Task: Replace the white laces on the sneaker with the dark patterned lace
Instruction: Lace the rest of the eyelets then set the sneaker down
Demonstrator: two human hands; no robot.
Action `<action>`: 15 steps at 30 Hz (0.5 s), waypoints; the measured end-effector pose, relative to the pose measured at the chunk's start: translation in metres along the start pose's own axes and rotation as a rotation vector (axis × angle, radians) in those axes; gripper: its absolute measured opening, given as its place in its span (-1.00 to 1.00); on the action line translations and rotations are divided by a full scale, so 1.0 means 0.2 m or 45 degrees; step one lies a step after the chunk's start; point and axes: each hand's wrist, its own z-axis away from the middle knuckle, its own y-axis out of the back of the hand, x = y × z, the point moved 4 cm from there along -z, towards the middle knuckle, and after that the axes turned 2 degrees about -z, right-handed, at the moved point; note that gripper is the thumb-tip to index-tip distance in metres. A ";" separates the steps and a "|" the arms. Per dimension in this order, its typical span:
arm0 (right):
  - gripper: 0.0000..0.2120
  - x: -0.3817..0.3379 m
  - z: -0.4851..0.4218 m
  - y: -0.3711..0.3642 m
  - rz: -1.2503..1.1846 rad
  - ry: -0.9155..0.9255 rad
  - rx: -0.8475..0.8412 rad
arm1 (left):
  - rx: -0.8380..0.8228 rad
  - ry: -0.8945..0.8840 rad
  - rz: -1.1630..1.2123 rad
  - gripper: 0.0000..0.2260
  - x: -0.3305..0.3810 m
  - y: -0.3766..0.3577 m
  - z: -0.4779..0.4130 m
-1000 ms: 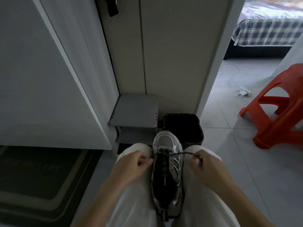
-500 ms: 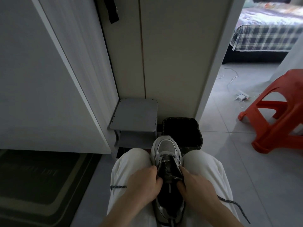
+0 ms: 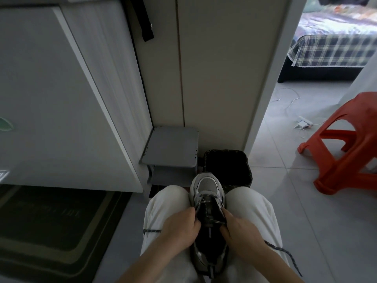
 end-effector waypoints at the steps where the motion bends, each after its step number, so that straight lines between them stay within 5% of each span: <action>1: -0.62 0.00 -0.01 0.00 -0.006 0.005 -0.003 | 0.001 0.007 -0.006 -0.83 0.00 0.00 -0.01; 6: -0.67 0.02 -0.07 -0.01 -0.079 0.002 -0.037 | -0.041 0.016 -0.019 -0.78 -0.03 -0.01 -0.06; 11: -0.72 0.06 -0.11 0.04 -0.112 -0.063 -0.033 | -0.003 0.070 0.048 -0.51 -0.07 0.06 -0.10; 15: -0.58 0.09 -0.15 0.15 -0.390 -0.141 0.086 | 0.194 0.118 0.028 -0.62 -0.07 0.20 -0.14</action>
